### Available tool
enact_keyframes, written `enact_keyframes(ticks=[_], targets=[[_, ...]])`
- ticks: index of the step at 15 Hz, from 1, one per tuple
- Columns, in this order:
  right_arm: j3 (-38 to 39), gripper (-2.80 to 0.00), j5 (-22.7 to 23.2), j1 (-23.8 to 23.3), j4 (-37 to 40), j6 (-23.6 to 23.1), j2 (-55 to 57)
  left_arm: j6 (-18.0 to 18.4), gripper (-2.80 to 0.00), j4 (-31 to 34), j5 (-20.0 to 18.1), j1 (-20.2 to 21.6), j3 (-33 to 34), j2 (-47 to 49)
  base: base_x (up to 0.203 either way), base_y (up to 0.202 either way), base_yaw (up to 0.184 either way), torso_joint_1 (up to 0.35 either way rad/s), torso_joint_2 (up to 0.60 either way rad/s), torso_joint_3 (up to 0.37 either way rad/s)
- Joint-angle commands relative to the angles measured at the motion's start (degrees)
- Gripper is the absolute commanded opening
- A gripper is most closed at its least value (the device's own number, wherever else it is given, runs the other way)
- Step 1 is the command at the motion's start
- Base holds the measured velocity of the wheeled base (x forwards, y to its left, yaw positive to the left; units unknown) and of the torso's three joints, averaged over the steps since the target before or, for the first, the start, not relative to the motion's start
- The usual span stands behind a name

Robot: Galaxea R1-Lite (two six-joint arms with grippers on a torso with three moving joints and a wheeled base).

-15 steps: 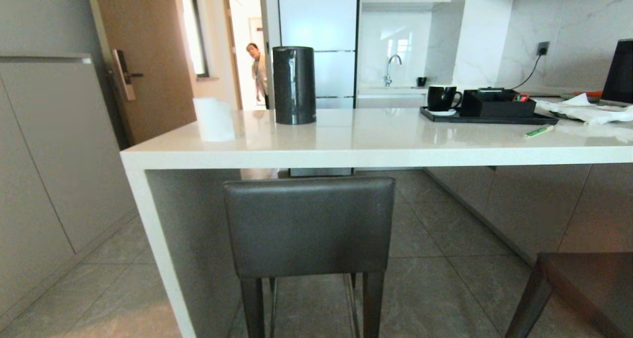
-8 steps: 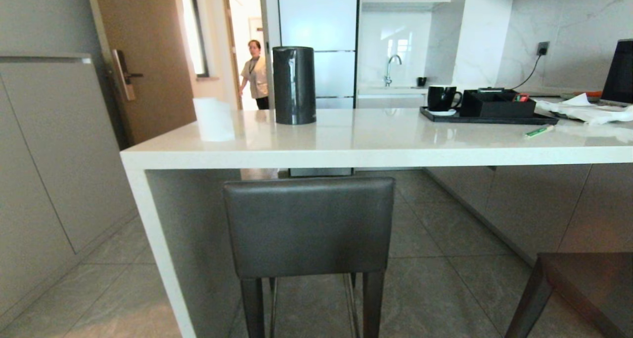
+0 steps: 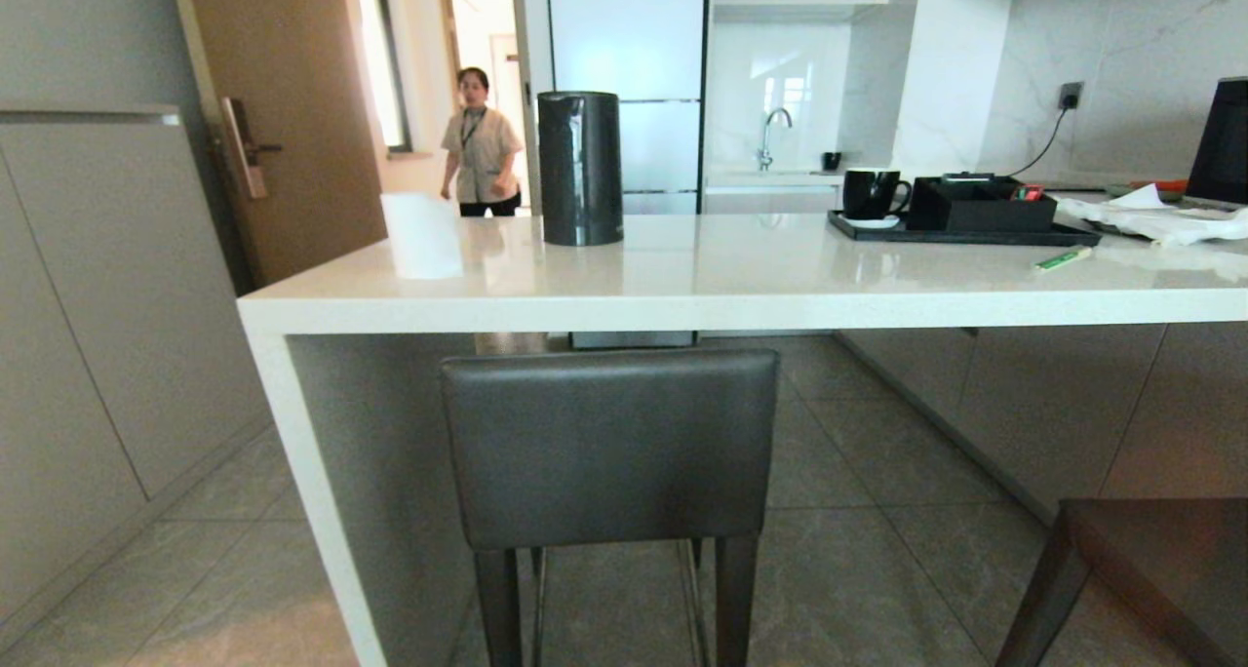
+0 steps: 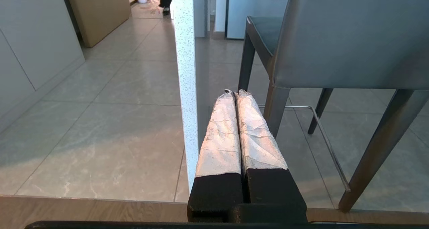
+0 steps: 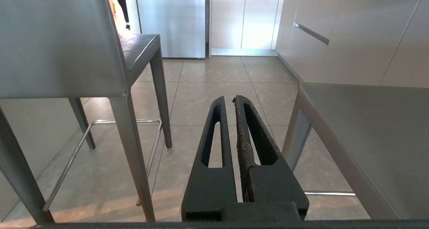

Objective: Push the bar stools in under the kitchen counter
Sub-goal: Pull the gray chair out from under the dining table

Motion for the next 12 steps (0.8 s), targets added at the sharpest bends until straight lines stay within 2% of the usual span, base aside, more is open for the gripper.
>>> enact_keyframes(ticks=[1,12], targets=[[0.0,-2.80,0.0,0.0,0.0,-0.1,0.0,-0.1,-2.80,0.0,0.0,0.0,0.0,0.1,0.000,0.000,0.000,0.000,0.00,0.000],[0.0,-2.80,0.2,0.0,0.0,0.0,0.0,-0.3,-2.80,0.0,-0.1,0.0,0.0,0.1,0.000,0.000,0.000,0.000,0.00,0.000]])
